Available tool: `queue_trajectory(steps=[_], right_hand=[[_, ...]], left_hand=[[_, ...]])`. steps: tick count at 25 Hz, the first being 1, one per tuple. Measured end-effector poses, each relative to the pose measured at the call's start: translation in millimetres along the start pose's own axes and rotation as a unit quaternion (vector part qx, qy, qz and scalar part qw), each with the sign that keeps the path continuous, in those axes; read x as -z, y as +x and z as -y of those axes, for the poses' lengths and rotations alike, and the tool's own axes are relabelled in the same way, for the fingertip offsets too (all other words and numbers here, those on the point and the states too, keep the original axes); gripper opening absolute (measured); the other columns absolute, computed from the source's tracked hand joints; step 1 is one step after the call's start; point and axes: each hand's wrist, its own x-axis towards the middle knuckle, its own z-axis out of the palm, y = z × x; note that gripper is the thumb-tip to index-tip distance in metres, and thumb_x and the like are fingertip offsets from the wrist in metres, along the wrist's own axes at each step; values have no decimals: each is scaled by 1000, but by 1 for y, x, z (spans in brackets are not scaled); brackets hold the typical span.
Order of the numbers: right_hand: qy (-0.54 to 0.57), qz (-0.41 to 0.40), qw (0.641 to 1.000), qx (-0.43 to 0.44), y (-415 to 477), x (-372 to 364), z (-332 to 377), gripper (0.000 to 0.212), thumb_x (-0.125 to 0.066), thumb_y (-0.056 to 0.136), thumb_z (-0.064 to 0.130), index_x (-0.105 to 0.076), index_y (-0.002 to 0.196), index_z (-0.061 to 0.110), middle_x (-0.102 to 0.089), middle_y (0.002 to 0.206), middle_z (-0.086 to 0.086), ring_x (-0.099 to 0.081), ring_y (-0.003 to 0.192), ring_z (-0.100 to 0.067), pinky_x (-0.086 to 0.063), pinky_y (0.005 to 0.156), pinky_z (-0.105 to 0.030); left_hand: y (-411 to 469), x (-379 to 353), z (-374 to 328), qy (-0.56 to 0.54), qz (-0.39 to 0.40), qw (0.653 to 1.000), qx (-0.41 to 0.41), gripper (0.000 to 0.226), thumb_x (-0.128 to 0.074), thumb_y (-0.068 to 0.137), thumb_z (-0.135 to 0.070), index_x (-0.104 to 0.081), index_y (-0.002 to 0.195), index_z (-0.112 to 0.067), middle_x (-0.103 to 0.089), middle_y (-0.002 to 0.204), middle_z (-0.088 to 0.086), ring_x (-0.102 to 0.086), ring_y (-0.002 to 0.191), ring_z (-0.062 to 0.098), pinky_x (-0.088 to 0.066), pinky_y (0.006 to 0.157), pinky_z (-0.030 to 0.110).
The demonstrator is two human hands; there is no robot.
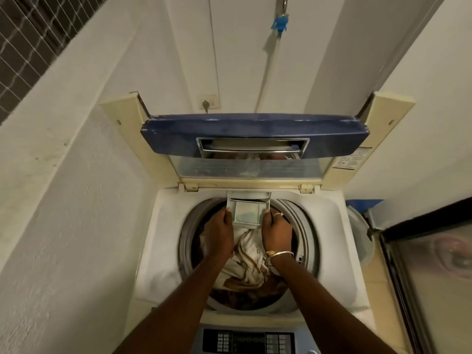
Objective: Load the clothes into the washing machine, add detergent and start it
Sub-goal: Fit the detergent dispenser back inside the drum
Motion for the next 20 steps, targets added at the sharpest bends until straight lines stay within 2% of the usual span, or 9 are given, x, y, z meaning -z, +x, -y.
queue_trajectory(steps=[3,5,8,13,16,20], right_hand=[[-12,-20,1000,-1,4,-10,-4,27,-44,101,25,-65,92,11,-67,75,-13,-63,72,-35,-46,64,-36],[-27,-22,999,2,9,-14,-5,28,-43,101,26,-66,97,10,-67,78,-13,-63,74,-34,-45,65,-35],[-30,-23,999,13,18,-17,-8,31,-39,100,32,-61,88,14,-63,74,-6,-61,70,-29,-45,61,-34],[-33,-21,999,25,21,-15,-5,26,-41,102,25,-54,79,20,-49,63,8,-50,57,-15,-31,57,-27],[-34,-22,999,31,21,-17,-5,28,-40,102,26,-54,79,19,-52,63,6,-44,54,-8,-30,55,-26],[-28,-34,998,35,21,-19,-5,29,-39,103,27,-55,79,18,-52,62,6,-46,53,-5,-31,53,-26]], left_hand=[[7,-4,-1,-7,7,1000,8,38,-43,104,-37,-69,117,-14,-71,109,4,-66,101,19,-44,81,23],[11,-8,-1,-3,3,1000,0,40,-42,104,-37,-66,124,-11,-70,117,8,-64,108,22,-40,84,21],[14,-15,2,-15,-4,1000,1,42,-41,104,-37,-67,119,-9,-70,112,11,-65,103,24,-45,82,26],[14,-18,0,-57,-22,998,22,36,-43,104,-33,-69,112,-9,-70,102,7,-64,92,17,-47,79,27],[17,-18,3,-59,-24,998,23,36,-44,104,-34,-69,111,-10,-70,101,7,-65,92,18,-53,81,31],[18,-19,5,-62,-26,998,20,36,-43,104,-35,-69,108,-10,-70,99,6,-65,89,16,-55,78,33]])
